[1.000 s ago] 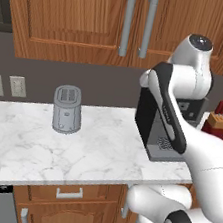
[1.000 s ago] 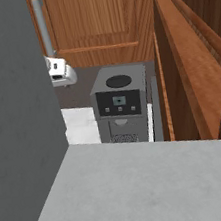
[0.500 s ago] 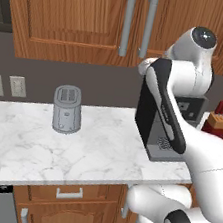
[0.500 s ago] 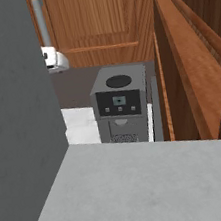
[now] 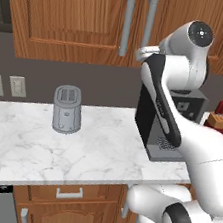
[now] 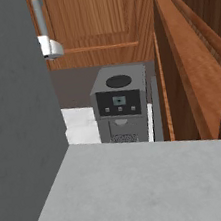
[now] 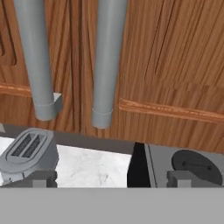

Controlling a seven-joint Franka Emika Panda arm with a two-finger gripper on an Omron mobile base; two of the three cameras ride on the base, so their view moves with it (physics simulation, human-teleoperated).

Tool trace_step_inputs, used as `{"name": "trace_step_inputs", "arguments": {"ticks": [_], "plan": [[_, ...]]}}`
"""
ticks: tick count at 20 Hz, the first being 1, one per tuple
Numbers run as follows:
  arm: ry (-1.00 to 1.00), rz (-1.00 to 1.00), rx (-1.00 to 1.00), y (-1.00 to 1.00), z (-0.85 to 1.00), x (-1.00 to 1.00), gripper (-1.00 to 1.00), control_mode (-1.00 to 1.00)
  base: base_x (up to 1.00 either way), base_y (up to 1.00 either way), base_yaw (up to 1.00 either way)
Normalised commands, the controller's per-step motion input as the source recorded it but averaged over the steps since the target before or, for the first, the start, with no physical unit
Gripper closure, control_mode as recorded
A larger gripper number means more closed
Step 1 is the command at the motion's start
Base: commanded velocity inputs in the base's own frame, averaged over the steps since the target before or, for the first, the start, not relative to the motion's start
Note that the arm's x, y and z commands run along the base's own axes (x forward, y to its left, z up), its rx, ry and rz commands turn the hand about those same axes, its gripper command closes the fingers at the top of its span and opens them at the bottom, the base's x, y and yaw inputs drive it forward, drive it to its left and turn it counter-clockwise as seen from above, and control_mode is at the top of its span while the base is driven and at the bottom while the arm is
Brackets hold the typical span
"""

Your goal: Move the bowls from the cabinet to the plates on the dining table.

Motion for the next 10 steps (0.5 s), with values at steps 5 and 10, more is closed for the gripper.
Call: {"name": "trace_step_inputs", "arguments": {"ticks": [5,10], "plan": [[-0.06,0.0,0.0,0.06,0.29,0.25,-1.0,-1.0,0.0,0.0,0.0],[-0.04,0.01,-0.01,0.13,0.2,0.28,-1.0,-1.0,0.0,0.0,0.0]]}}
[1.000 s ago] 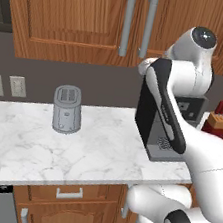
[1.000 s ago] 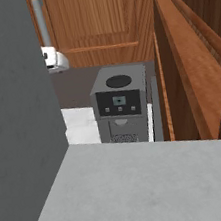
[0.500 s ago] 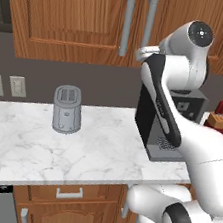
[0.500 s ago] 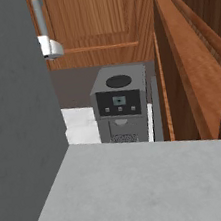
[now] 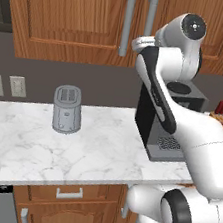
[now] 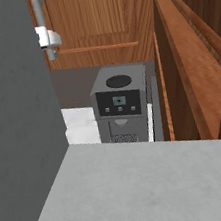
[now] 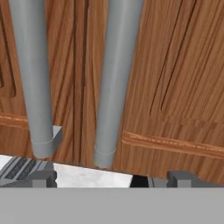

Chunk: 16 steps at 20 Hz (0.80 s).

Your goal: Move the bowls from the cabinet to the plates on the dining table.

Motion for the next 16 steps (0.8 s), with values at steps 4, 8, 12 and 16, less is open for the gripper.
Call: {"name": "trace_step_inputs", "arguments": {"ticks": [4,8,12,16], "plan": [[-0.03,0.0,-0.01,0.07,0.21,0.27,-1.0,-1.0,0.0,0.0,0.0],[-0.02,0.0,0.0,0.01,0.22,0.28,-1.0,-1.0,0.0,0.0,0.0],[-0.03,0.0,-0.01,0.0,0.16,0.29,-1.0,-1.0,0.0,0.0,0.0],[-0.03,0.0,-0.01,0.03,0.02,0.32,-1.0,-1.0,0.0,0.0,0.0]]}}
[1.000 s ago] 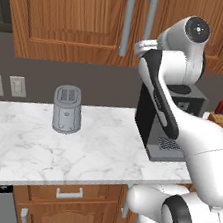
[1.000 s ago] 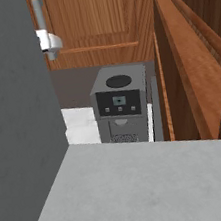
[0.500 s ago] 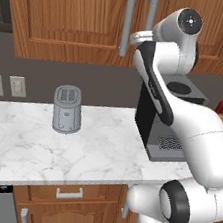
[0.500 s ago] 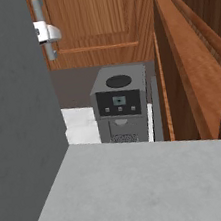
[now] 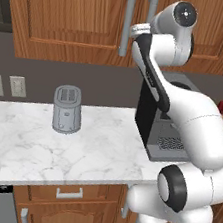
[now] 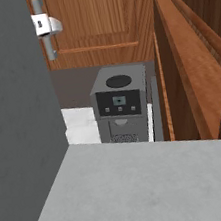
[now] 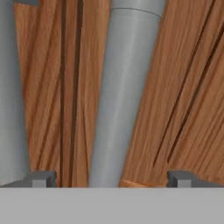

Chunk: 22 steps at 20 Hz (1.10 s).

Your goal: Move the bowls from the cabinet to the plates on the dining table.

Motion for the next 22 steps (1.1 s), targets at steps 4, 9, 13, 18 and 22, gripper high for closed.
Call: {"name": "trace_step_inputs", "arguments": {"ticks": [4,9,13,18,22], "plan": [[-0.02,0.0,-0.02,0.04,0.0,0.33,-1.0,-1.0,0.0,0.0,0.0],[-0.01,0.0,-0.02,0.01,-0.07,0.34,-1.0,-1.0,0.0,0.0,0.0],[0.0,0.0,-0.03,0.01,-0.18,0.36,-1.0,-1.0,0.0,0.0,0.0],[0.0,0.0,-0.01,0.01,-0.17,0.38,-1.0,-1.0,0.0,0.0,0.0],[0.0,0.0,0.0,0.0,-0.09,0.32,-1.0,-1.0,0.0,0.0,0.0]]}}
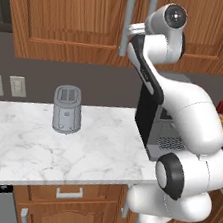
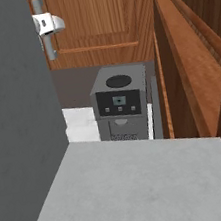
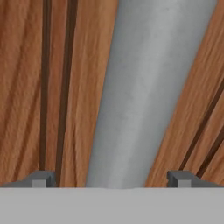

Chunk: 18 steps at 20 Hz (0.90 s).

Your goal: Move the bowls from the cabinet to the plates on the dining table.

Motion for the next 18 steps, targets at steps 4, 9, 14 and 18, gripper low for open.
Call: {"name": "trace_step_inputs", "arguments": {"ticks": [4,9,14,18], "plan": [[0.0,0.0,0.0,0.0,-0.13,0.29,1.0,-1.0,0.0,0.0,0.0],[0.03,0.0,0.0,0.0,-0.04,0.07,1.0,-1.0,0.0,0.0,0.0],[0.01,0.0,0.0,0.0,0.0,0.0,1.0,-1.0,0.0,0.0,0.0],[0.0,0.0,0.0,0.0,0.0,-0.01,1.0,-1.0,0.0,0.0,0.0]]}}
